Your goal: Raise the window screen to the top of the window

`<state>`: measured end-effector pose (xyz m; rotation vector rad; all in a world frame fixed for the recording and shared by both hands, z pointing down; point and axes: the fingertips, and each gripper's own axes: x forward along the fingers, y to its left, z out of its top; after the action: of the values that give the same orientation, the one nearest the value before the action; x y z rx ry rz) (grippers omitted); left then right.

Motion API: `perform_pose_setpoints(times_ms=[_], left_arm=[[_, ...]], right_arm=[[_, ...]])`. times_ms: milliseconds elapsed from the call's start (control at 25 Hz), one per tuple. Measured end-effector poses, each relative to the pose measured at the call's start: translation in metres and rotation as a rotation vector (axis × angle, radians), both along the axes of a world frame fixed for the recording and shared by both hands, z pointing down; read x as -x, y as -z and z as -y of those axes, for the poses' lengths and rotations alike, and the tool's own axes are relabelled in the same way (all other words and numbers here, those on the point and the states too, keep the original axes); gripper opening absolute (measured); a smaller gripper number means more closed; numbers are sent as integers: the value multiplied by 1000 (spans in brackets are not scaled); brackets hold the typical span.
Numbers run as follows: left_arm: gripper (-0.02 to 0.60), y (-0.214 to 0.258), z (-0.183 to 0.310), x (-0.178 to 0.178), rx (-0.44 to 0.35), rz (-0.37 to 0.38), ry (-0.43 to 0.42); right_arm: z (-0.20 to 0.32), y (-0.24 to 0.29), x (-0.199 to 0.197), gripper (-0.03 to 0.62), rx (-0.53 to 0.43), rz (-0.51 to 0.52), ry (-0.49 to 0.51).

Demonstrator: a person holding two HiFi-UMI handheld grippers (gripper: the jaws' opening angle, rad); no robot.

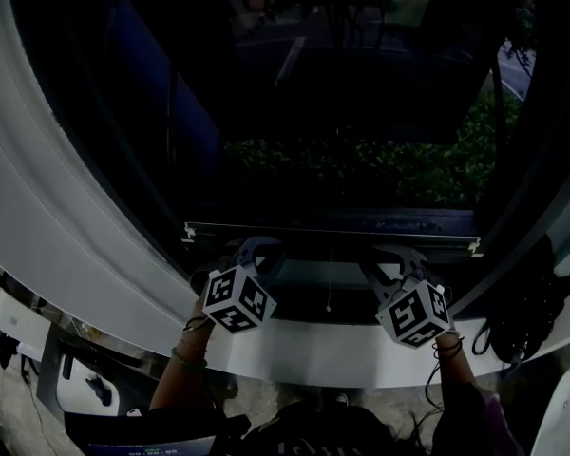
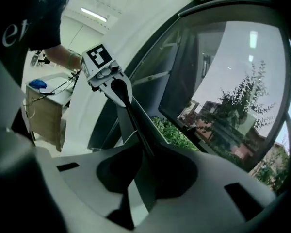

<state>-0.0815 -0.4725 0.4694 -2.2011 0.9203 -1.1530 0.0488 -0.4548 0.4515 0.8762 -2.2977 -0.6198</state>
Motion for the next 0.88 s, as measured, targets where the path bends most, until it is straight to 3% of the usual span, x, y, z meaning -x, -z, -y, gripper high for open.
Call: perform_pose_setpoints(times_ms=[320,480,640,880], left_arm=[[21,-3,5,0,3,235,-119],[46,-13,7,2,36,366,-139],[43,-12,7,1,83,355,-164],[41,-12,8,-2,130,346,-159]], right_arm=[[17,-13,9,63,-45,-266,17],[18,-21,14,63,-22,-326,37],[19,-21,15,61,22,-321,36],[21,-20,12,44,182,-366,16]])
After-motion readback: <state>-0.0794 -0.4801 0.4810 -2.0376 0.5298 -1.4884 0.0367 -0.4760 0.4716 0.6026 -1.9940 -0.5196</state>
